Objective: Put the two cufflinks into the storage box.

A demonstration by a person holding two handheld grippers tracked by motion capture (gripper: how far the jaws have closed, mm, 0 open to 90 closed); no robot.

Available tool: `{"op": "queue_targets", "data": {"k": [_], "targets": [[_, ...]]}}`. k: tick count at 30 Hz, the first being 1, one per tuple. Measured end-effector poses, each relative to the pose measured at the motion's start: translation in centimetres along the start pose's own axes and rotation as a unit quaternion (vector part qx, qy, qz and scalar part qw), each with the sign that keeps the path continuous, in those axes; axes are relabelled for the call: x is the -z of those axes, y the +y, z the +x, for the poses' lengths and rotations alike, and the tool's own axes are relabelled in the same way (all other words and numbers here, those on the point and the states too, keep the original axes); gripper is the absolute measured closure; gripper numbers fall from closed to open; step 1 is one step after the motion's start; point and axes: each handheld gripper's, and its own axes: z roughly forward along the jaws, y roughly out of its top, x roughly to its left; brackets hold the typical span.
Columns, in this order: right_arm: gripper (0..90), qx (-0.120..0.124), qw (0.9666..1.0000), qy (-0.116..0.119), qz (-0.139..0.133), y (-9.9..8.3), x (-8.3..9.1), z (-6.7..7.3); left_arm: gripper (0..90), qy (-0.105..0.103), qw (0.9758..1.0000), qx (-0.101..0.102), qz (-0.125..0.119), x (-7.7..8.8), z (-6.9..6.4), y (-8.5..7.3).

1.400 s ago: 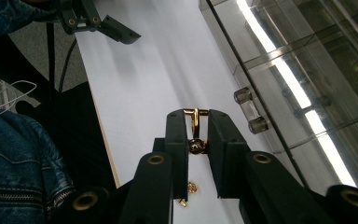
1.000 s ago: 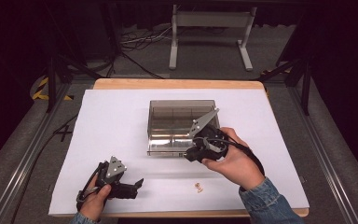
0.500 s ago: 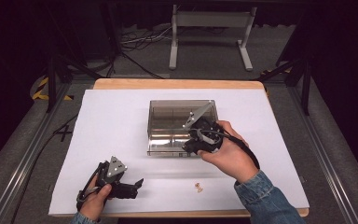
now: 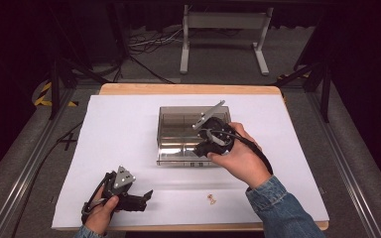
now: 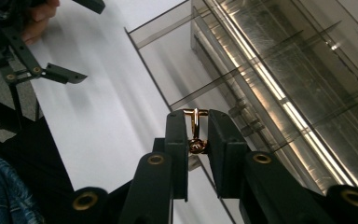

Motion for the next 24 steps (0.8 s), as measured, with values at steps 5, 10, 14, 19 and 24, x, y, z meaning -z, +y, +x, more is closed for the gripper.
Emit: {"op": "queue_targets", "data": {"k": [5,10,14,19,24], "targets": [[78.2,-0.016,0.9999,0.001,0.004,0.4,-0.4,-0.6,0.1,-0.001,1.0,0.0,-0.001,0.0,0.0,0.0],[78.2,-0.024,0.9996,-0.003,0.015,0.7,-1.2,-0.8,0.1,0.0,1.0,0.0,-0.001,0.0,0.0,0.0],[78.2,-0.028,0.9994,-0.004,0.02,0.8,-1.7,-0.9,0.1,0.0,1.0,-0.003,0.002,0.0,0.0,0.0],[78.1,-0.035,0.999,-0.002,0.026,0.8,-2.6,-1.0,0.1,-0.001,1.0,0.0,0.0,0.0,0.0,0.0],[78.1,-0.038,0.9987,0.001,0.034,0.8,-3.4,-1.2,0.1,0.001,1.0,-0.003,0.002,0.0,0.0,0.0]]}}
